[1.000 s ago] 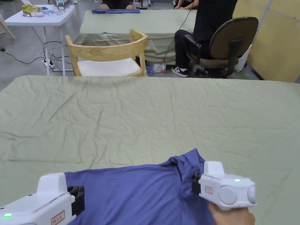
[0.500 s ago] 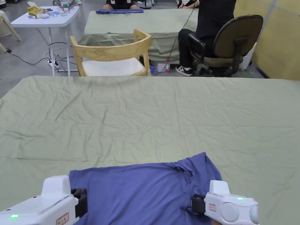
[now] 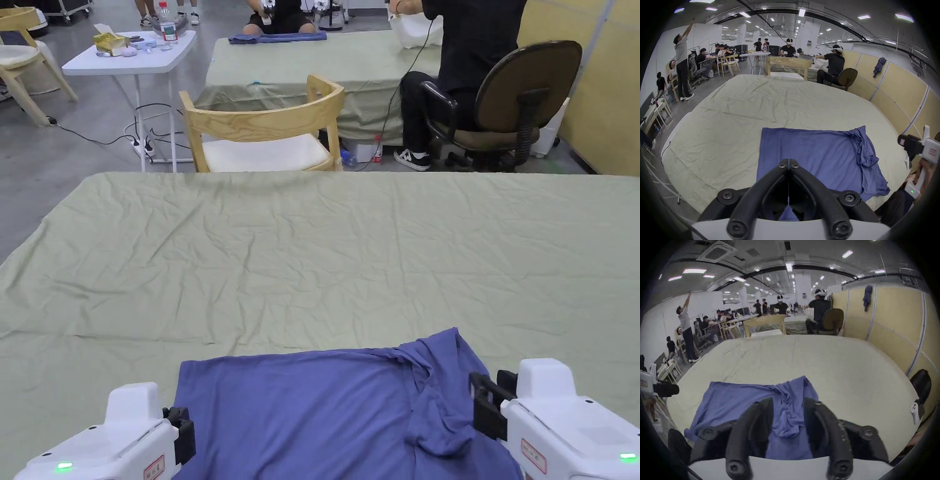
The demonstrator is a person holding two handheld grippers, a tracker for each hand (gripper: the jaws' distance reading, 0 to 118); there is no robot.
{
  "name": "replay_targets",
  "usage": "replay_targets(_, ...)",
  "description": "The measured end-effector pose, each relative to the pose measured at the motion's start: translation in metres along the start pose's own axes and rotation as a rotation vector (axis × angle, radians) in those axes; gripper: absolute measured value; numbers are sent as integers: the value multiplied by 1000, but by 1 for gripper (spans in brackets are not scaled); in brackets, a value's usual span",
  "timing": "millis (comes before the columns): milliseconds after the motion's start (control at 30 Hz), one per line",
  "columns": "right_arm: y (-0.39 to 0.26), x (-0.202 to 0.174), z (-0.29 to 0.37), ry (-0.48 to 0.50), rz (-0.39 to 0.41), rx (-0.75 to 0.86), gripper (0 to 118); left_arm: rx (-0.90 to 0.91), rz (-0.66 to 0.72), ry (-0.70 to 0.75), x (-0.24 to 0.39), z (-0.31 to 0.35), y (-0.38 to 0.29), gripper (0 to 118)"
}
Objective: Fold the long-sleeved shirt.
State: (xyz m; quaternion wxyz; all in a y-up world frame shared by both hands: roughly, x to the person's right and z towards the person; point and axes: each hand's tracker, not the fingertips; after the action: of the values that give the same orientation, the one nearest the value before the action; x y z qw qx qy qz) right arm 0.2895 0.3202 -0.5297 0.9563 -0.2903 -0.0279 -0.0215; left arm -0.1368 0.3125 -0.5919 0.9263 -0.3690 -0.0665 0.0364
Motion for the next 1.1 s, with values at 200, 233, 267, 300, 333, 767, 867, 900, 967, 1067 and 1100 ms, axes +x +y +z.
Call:
replay_targets(200, -5, 1, 4, 35, 7, -21, 0, 8, 32, 8, 1, 6, -13, 0)
replay_targets(233, -6, 1, 5, 43, 5, -11, 0, 4, 31, 7, 2, 6, -13, 0)
replay_targets(267, -5, 0, 5, 38, 12, -12, 0, 3, 31, 7, 1, 6, -13, 0)
replay_targets(300, -4, 0, 4, 33, 23, -25, 0, 2, 29, 9, 1, 5, -13, 0)
replay_targets(333, -4, 1, 2, 37, 22, -21, 0, -3, 26, 5, 0, 3, -10, 0)
replay_targets(767, -9, 6, -43, 92, -26, -128, 0, -201, -104, -45, -40, -111, 72, 29)
replay_targets(867, -12, 3, -60, 94, -22, -162, 0, -218, -131, 2, -45, -152, 76, 67)
replay_targets(900, -13, 2, -66, 94, -16, -175, 0, -230, -126, 11, -48, -165, 78, 67)
replay_targets(967, -14, 1, -76, 90, -7, -193, 0, -226, -116, 9, -54, -192, 80, 67)
replay_targets(1067, -14, 1, -90, 87, -16, -219, 0, -242, -73, 2, -63, -229, 83, 67)
replay_targets(1100, -13, 2, -94, 87, -21, -224, 0, -240, -71, 1, -65, -243, 83, 67)
